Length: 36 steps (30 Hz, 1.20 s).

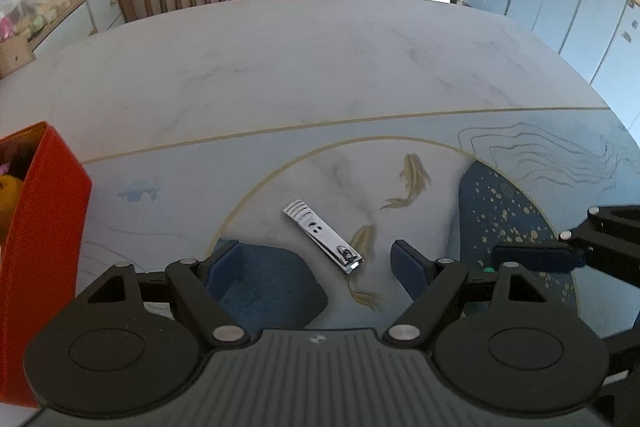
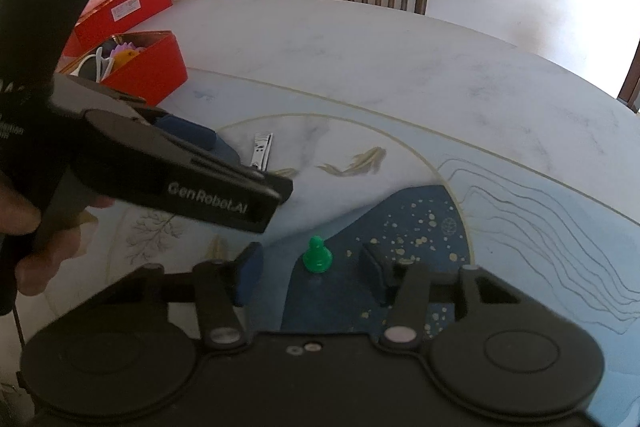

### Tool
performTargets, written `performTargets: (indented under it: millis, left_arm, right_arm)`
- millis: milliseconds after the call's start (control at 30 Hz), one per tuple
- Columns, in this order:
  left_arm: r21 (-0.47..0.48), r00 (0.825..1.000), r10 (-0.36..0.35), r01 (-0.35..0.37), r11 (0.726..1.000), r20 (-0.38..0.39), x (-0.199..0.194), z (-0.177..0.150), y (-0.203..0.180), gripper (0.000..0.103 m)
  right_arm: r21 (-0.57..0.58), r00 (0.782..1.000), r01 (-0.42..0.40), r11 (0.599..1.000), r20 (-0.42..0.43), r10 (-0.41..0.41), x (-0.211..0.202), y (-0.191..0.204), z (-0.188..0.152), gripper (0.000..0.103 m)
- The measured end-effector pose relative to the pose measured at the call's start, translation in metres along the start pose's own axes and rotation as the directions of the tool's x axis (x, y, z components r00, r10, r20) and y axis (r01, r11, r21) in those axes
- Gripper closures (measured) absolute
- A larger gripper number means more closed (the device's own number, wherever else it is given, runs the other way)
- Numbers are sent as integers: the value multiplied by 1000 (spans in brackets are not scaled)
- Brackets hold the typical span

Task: Organize rigid objects
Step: 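Grasp the silver nail clipper with the left tool while the right tool grasps the green figure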

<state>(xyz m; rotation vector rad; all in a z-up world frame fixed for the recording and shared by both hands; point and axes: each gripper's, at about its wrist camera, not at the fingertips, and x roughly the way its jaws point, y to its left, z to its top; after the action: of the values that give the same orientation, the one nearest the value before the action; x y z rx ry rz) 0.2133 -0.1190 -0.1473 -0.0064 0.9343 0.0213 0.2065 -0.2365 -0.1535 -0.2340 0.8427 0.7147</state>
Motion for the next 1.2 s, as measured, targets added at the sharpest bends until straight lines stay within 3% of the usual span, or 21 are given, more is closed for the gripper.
performTargets:
  millis: [167,300,400,533,1200]
  left_arm:
    - [22,1000,0,0,1000,15,-1,2,-5,41]
    - [49,1000,-17,16,999,21,-4,3,-10,67]
    - [43,1000,-20,19,999,14,-5,4,-9,75]
    - [9,1000,-18,18,1000,3,-6,7,0,88]
    - [-41,999,-43,45,998,31,-41,10,19,92]
  right_arm:
    - [-24,1000,15,1000,6,-15,1,1,1,68]
    - [-57,999,36,998,11,-35,2,3,-1,78]
    - [-65,999,36,997,13,-35,2,4,-1,88]
    - [-69,999,36,997,13,-35,0,2,-1,89]
    - [57,999,-13,998,42,10,-28,0,8,89]
